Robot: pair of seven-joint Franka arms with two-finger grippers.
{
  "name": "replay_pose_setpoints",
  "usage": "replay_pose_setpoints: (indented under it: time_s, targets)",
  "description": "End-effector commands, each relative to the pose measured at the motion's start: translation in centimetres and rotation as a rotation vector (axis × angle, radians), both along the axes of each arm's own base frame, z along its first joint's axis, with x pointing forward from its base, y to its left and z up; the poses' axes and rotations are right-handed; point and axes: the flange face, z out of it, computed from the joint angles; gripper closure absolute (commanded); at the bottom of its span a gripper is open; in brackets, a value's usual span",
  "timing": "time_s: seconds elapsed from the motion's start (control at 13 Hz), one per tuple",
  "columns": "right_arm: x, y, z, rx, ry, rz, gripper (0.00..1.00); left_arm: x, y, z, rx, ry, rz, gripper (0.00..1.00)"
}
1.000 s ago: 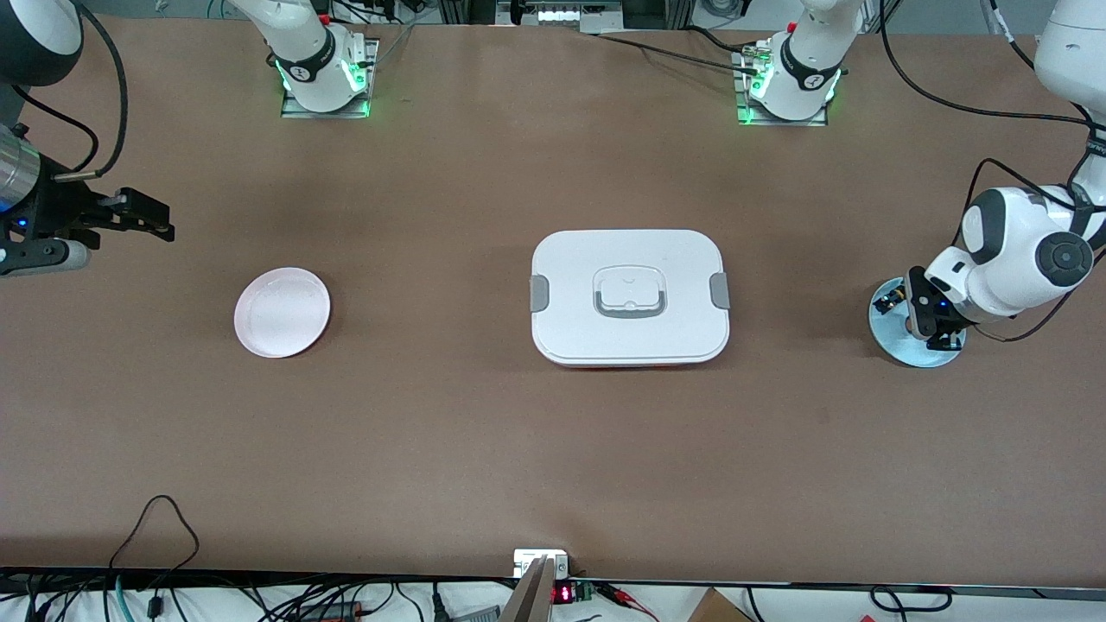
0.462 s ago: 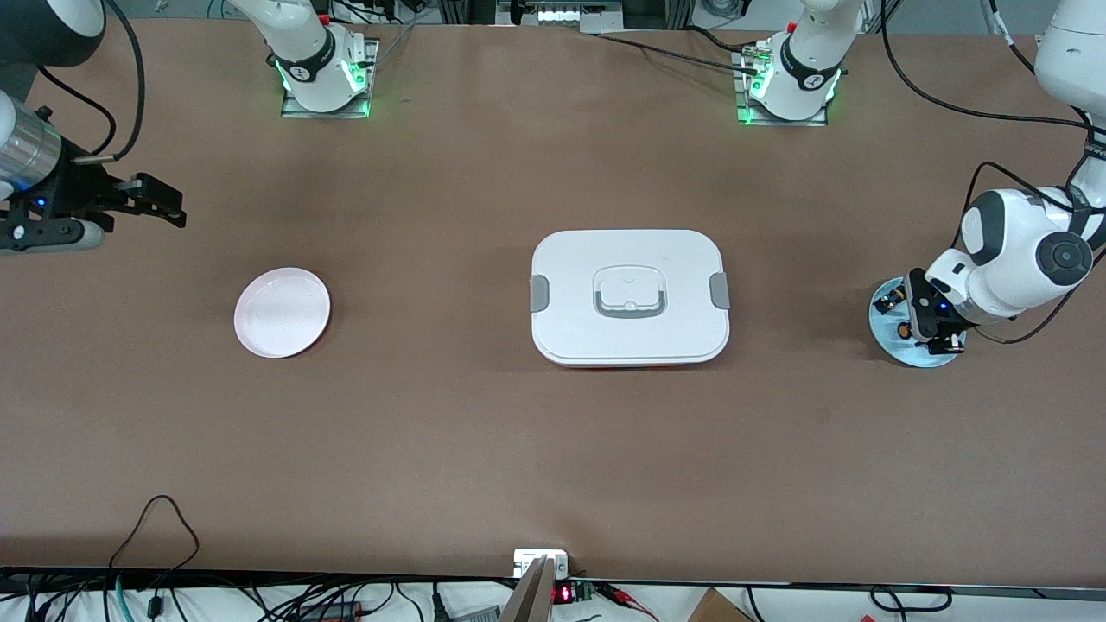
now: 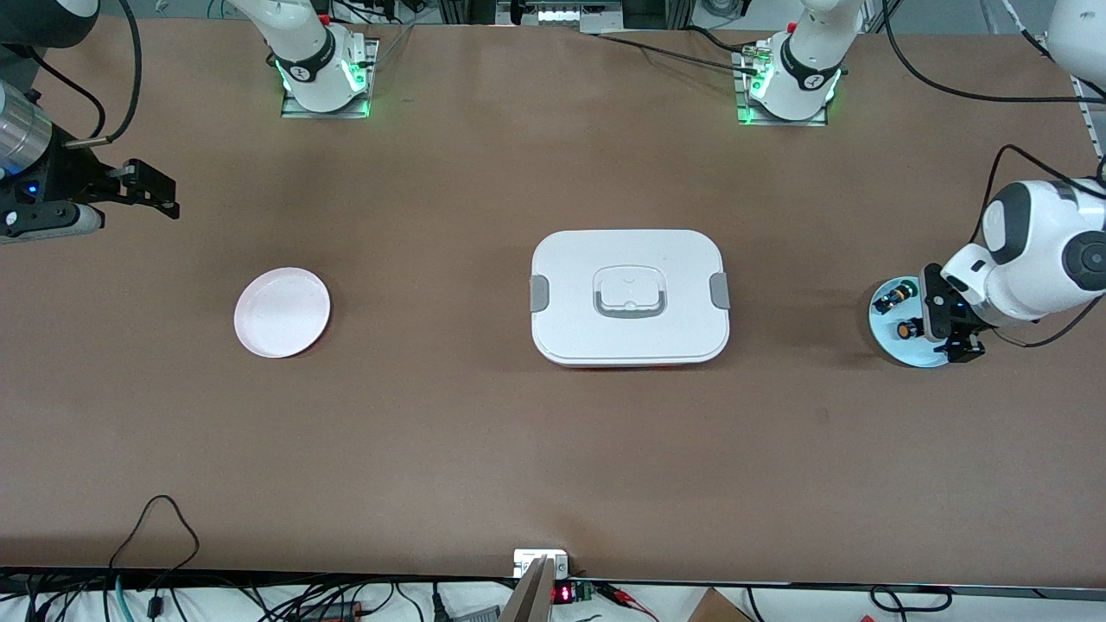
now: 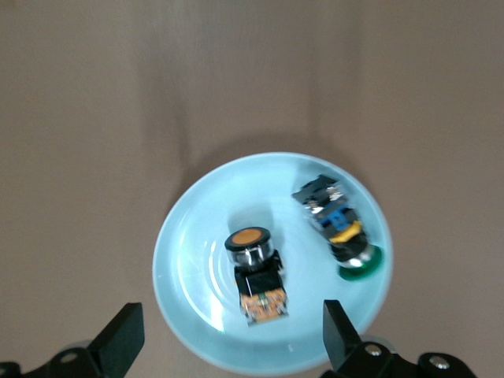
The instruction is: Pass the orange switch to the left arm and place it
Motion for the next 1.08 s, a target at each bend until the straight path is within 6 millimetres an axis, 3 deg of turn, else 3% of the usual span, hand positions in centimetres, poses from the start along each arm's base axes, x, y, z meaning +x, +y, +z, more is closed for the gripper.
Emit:
replay_pose_setpoints:
  time_s: [0.0,0.23,0.54,0.62,0.69,0.77,0.92,1.0]
  targets:
    - [0.7,-0.7,0.9,-0.006,-0.019,0.016,0.0,2.0,-2.4,7.0,0.031,0.084,0.067,0.0]
    - [0.7,-1.9,0.8,-0.007,-0.017,-0.014,0.0,2.7,-5.9,13.8,0.073,0.135,0.222,0.0]
    - [0.9,0.4,0.1,-0.018,0.0,-0.034,0.0,2.5,-8.9,20.9,0.145,0.057,0.615,0.0]
    - [0.8,0.6,0.2,-0.015,0.0,-0.036,0.0,1.9,-11.4,22.8,0.145,0.022,0.714,0.0]
    - [0.9,0.7,0.0,-0.015,0.001,-0.035,0.0,1.3,-12.4,24.3,0.151,-0.01,0.821,0.0]
    - [0.9,0.7,0.0,-0.015,0.001,-0.035,0.0,0.6,-14.8,25.3,0.151,-0.033,0.94,0.0]
    - [0.9,0.4,0.2,-0.007,-0.003,-0.046,0.0,0.1,-16.9,26.7,0.132,-0.07,1.261,0.0]
    - [0.9,1.6,0.1,-0.009,0.0,-0.023,0.0,-0.2,-16.8,27.3,0.115,-0.092,1.301,0.0]
